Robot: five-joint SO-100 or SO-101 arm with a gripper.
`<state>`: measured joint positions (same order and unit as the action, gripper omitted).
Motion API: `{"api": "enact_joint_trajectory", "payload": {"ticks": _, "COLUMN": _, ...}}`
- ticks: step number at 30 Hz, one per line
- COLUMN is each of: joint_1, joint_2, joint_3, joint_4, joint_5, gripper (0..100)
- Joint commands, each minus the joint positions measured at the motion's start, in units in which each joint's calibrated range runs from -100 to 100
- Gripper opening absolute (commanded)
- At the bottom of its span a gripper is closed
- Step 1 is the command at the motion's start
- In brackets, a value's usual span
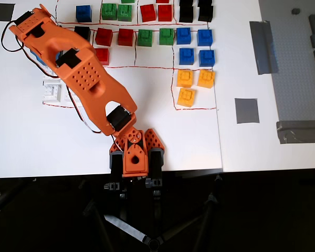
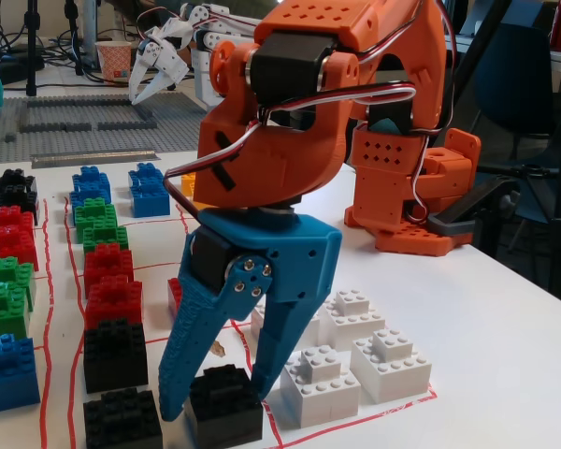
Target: Grab the block and put it in the grey marker
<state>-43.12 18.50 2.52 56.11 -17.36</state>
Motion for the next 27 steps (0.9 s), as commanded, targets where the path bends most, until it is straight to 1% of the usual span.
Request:
{"api": "enact_joint_trajectory", "payload": {"ticks": 1, "joint_1": 0.44, "joint_2": -3.04, "joint_3": -2.56, "joint_4": -1.88, "joint_5": 0.29, "gripper": 23}}
{"api": "enact_joint_trajectory", "payload": {"ticks": 3, "joint_1": 0.28, "joint_2": -2.79, "joint_3": -2.11, "joint_4": -2.62, "joint_5": 0.34, "gripper": 22}}
{"api": "enact_joint_trajectory", "payload": {"ticks": 8, "joint_1": -0.14, "joint_2": -2.61, "joint_3": -0.75, "joint_4": -4.66, "joint_5": 1.66, "gripper": 12}}
{"api": "enact_joint_trajectory", "payload": {"ticks": 10, "joint_1": -0.31, "joint_2": -2.44, "joint_3": -0.48, "joint_4": -5.07, "joint_5": 2.64, "gripper": 7}}
{"api": "enact_joint_trajectory", "payload": {"ticks": 11, "joint_1": -0.31, "joint_2": -2.44, "joint_3": -0.48, "joint_4": -5.23, "joint_5": 2.98, "gripper": 1}}
{"api": "enact_joint_trajectory", "payload": {"ticks": 12, "joint_1": -0.39, "joint_2": -2.35, "joint_3": -0.48, "joint_4": -5.23, "joint_5": 3.27, "gripper": 0}}
{"api": "enact_joint_trajectory", "payload": {"ticks": 18, "joint_1": -0.22, "joint_2": -5.55, "joint_3": 0.98, "joint_4": -4.90, "joint_5": 3.47, "gripper": 0}}
{"api": "enact_joint_trajectory", "payload": {"ticks": 22, "joint_1": -0.06, "joint_2": -12.03, "joint_3": 3.52, "joint_4": -3.84, "joint_5": 4.54, "gripper": 0}}
{"api": "enact_joint_trajectory", "payload": {"ticks": 27, "joint_1": 0.11, "joint_2": -21.01, "joint_3": 3.61, "joint_4": 2.36, "joint_5": 5.42, "gripper": 0}}
